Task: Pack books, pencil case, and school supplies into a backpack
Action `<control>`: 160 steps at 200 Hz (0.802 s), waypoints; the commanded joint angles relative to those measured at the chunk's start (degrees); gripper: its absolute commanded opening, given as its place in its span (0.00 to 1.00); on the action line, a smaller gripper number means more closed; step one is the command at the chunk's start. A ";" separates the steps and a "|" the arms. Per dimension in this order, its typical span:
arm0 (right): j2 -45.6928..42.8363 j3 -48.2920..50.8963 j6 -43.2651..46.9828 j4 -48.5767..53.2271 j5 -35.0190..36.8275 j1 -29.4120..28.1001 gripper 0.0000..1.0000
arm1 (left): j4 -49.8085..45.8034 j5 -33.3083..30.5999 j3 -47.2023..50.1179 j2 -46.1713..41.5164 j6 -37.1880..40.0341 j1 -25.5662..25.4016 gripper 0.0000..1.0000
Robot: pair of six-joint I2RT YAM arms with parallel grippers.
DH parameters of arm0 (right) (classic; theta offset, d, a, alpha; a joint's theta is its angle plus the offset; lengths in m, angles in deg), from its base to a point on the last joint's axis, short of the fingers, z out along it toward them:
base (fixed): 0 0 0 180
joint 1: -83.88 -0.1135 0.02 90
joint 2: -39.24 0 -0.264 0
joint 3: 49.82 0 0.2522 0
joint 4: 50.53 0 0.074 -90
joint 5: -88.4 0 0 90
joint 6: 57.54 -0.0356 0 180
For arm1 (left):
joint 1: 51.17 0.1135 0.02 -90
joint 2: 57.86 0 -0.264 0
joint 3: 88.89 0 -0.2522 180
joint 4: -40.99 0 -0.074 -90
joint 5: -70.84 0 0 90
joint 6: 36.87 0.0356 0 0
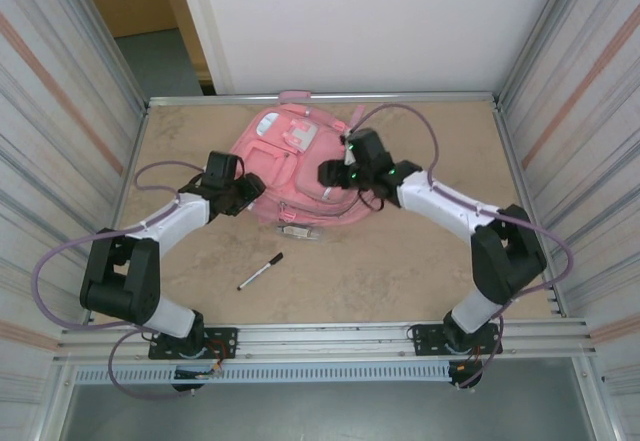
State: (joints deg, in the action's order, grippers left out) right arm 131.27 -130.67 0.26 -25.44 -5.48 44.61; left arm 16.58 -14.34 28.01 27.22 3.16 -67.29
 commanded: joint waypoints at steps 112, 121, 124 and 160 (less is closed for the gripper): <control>22.06 -13.85 -19.32 0.72 17.10 -16.84 0.46 | 4.15 4.30 -4.94 6.65 2.36 0.01 0.00; 22.93 -14.94 -20.54 2.60 18.76 -16.82 0.45 | 4.26 4.45 -4.31 5.65 2.00 -0.14 0.00; 23.19 -15.30 -21.06 3.36 19.29 -16.81 0.45 | 4.33 4.66 -4.12 5.39 1.70 -0.14 0.00; 25.03 -18.90 -26.81 9.04 19.45 -16.62 0.48 | 7.43 9.97 -2.15 3.44 -1.18 -0.09 0.00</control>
State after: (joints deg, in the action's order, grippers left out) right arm 154.72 -147.06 -21.14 -21.48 10.87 27.93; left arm 22.37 -9.81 24.18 33.38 3.09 -67.13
